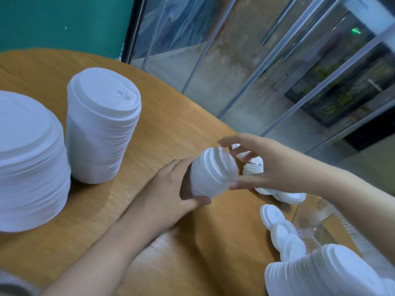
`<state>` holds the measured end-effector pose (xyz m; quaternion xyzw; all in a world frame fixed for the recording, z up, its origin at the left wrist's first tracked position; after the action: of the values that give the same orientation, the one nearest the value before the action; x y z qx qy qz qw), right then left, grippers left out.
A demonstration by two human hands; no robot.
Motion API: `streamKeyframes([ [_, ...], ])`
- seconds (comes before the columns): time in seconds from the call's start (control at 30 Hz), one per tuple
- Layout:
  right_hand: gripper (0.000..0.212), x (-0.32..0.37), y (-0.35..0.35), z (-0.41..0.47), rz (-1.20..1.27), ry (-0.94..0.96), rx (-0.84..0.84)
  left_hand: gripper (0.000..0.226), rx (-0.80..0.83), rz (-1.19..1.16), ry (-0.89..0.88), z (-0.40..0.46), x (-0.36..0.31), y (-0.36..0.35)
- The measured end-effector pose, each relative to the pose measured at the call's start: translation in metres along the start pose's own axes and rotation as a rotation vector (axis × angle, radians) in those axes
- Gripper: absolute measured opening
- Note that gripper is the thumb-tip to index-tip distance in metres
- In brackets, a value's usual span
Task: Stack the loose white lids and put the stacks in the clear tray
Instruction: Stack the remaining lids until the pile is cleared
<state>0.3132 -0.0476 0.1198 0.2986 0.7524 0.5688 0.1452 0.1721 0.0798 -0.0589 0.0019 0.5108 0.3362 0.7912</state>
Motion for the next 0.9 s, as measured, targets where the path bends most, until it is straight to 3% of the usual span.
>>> streamKeyframes([
  [0.1, 0.071, -0.017, 0.011, -0.024, 0.033, -0.136, 0.000, 0.079, 0.033, -0.001, -0.017, -0.006, -0.004, -0.003],
  [0.23, 0.050, -0.067, 0.004, -0.042, -0.095, -0.389, 0.130, 0.083, 0.055, 0.007, -0.022, -0.010, -0.011, -0.008],
  [0.4, 0.043, -0.123, -0.016, -0.045, -0.184, -0.525, 0.170, 0.076, 0.048, -0.004, -0.033, -0.011, -0.016, -0.018],
  [0.63, 0.060, -0.158, -0.038, -0.029, -0.300, -0.569, 0.288, 0.075, 0.056, -0.003, -0.044, -0.006, -0.015, -0.031],
  [0.9, 0.025, -0.174, -0.063, -0.017, -0.374, -0.391, 0.355, 0.073, 0.034, 0.007, -0.059, -0.003, -0.011, -0.036],
])
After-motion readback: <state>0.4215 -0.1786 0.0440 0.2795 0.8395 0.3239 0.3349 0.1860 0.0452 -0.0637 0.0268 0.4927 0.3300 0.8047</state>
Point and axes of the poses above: each hand's wrist, its own z-axis towards the middle knuckle, its own y-axis out of the back of the hand, x = y × z, the point moved 1 cm from there along z, towards the middle knuckle, and after that the axes turned 15 degrees about -y, right-handed, at the moved point
